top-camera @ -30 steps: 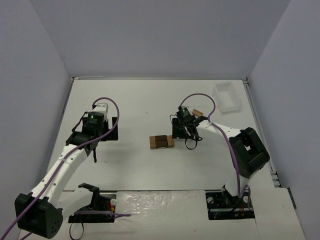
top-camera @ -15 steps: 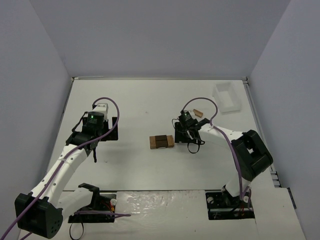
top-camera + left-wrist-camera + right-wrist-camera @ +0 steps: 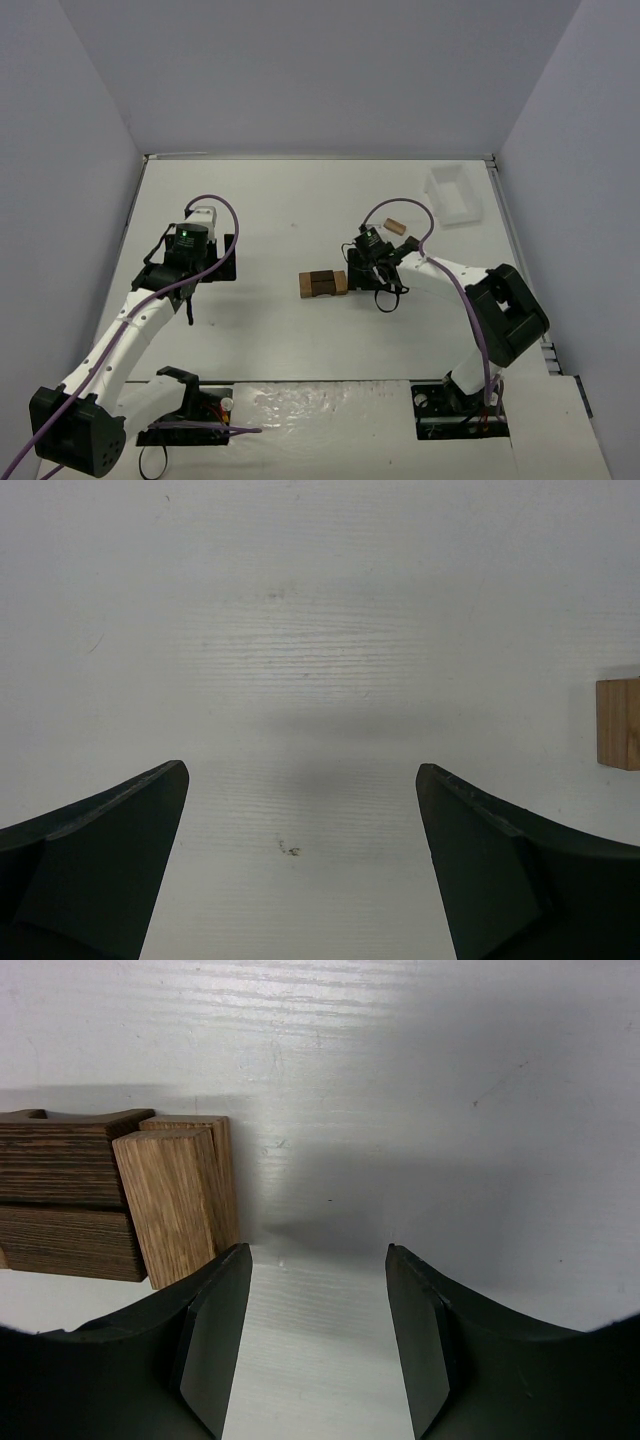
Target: Build the wood block tower
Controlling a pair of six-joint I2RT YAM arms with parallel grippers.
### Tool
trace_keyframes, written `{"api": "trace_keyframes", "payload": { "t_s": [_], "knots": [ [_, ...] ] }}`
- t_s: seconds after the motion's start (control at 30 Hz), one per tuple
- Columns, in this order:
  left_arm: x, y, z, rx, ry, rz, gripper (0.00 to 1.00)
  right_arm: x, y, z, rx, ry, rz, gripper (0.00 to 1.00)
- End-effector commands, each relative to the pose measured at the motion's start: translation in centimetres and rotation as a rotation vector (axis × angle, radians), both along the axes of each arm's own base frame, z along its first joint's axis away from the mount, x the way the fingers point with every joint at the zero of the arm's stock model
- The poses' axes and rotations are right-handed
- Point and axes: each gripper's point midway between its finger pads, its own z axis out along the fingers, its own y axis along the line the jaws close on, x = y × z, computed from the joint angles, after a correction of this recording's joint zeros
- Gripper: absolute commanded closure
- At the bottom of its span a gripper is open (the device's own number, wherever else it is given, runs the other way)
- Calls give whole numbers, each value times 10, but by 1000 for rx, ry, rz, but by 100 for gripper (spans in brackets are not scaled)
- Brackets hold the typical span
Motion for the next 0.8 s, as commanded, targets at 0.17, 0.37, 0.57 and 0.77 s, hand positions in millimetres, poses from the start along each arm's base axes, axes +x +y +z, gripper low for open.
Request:
{"api": "trace_keyframes", "payload": {
  "t_s": [0.17,0.37,0.57,0.77],
  "knots": [
    [13,-1,20,-11,-72,7,3,5,6,23,41,-58,-10,47],
    [13,-1,20,-13,-74,6,3,6,8,27,49,-65,-8,47],
    [13,0,21,-12,-75,7,3,6,8,28,51,-63,-8,47],
    [13,-1,20,-13,-74,6,3,4,10,25,47,-54,0,47]
  ]
}}
